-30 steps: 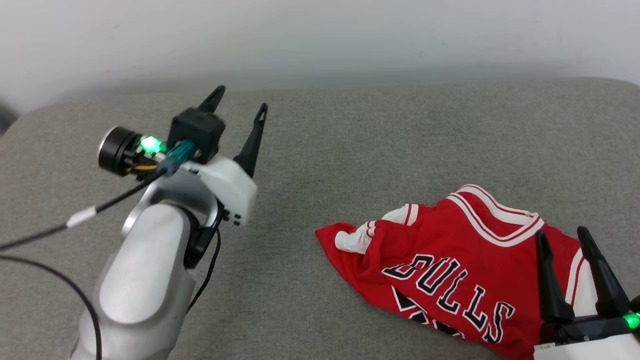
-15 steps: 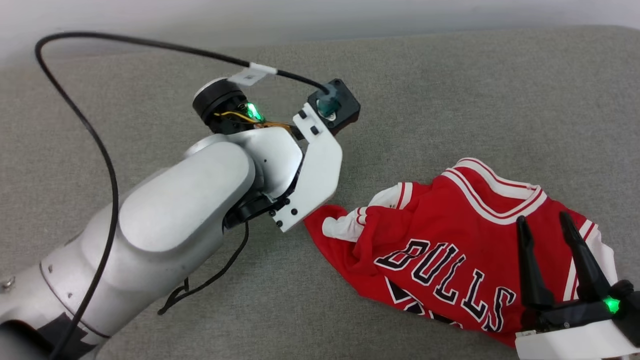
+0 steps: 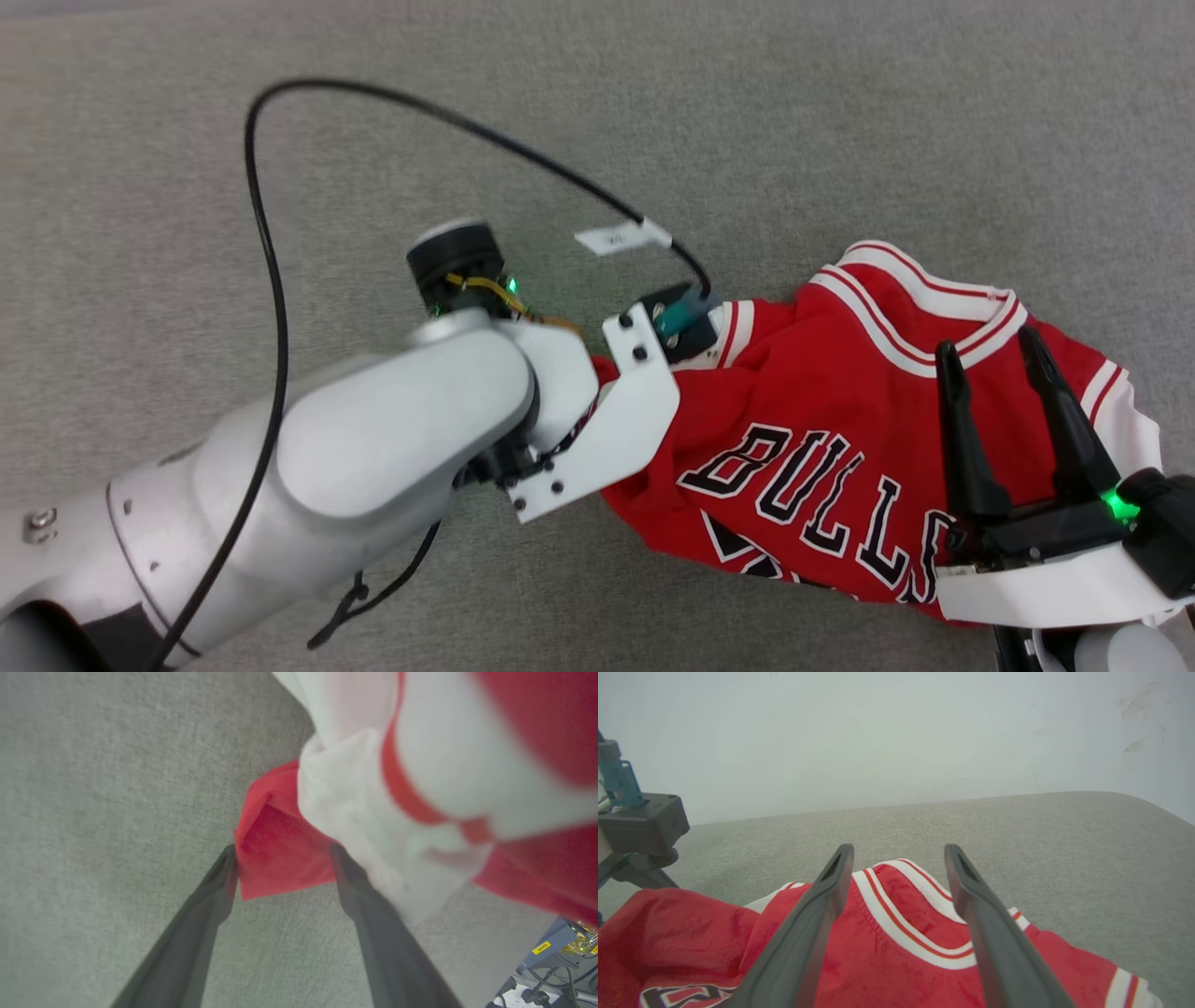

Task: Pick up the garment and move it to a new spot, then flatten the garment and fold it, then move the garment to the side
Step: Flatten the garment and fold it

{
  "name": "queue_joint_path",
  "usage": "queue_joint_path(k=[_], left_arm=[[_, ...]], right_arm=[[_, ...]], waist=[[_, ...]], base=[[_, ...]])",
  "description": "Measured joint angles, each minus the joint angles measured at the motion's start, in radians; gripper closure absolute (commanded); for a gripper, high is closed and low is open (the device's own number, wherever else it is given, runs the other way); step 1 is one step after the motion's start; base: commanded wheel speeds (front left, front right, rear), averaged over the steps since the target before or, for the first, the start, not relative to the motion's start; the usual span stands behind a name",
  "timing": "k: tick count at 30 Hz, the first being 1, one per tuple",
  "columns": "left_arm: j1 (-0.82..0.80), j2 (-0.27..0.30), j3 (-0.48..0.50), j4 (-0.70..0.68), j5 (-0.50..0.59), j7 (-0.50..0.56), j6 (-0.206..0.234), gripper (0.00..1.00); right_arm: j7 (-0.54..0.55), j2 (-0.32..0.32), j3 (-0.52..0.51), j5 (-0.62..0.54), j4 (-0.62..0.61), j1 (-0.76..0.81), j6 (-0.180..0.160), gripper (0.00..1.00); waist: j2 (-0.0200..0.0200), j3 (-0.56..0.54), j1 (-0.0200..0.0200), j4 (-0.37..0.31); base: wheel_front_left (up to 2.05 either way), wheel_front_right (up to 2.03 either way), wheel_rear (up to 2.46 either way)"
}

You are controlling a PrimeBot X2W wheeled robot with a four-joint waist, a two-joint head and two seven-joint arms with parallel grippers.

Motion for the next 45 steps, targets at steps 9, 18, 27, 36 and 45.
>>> queue_joint_path(k=[9, 18, 27, 36, 45], left_arm=[[0.038, 0.036, 0.016, -0.081, 0.051, 0.099, 0.000, 0.72], [0.066, 0.075, -0.001, -0.072, 0.011, -0.084, 0.000, 1.00], [0.161, 0.244, 0.023, 0.006, -0.106, -0.342, 0.001, 1.00], [0.407, 0.446, 0.026, 0.015, -0.203, -0.415, 0.096, 1.00], [0.499, 0.465, 0.042, 0.024, -0.246, -0.489, 0.137, 0.00]], right_arm=[[0.000, 0.004, 0.010, 0.000, 0.004, -0.036, 0.000, 0.00], [0.000, 0.001, -0.003, -0.002, 0.037, -0.011, 0.000, 0.00], [0.000, -0.011, -0.017, 0.003, 0.049, 0.077, 0.000, 0.00], [0.000, -0.015, -0.014, 0.003, 0.045, 0.114, 0.000, 0.00], [0.000, -0.019, -0.020, 0.005, 0.050, 0.125, 0.000, 0.00]], waist=[[0.0000, 0.069, 0.0000, -0.037], [0.0000, -0.010, 0.0000, -0.004], [0.0000, -0.160, -0.0001, 0.086], [0.0000, -0.232, -0.0001, 0.178], [0.0000, -0.247, -0.0001, 0.187]], base=[[0.00, 0.00, 0.00], [0.00, 0.00, 0.00], [0.00, 0.00, 0.00], [0.00, 0.00, 0.00], [0.00, 0.00, 0.00]])
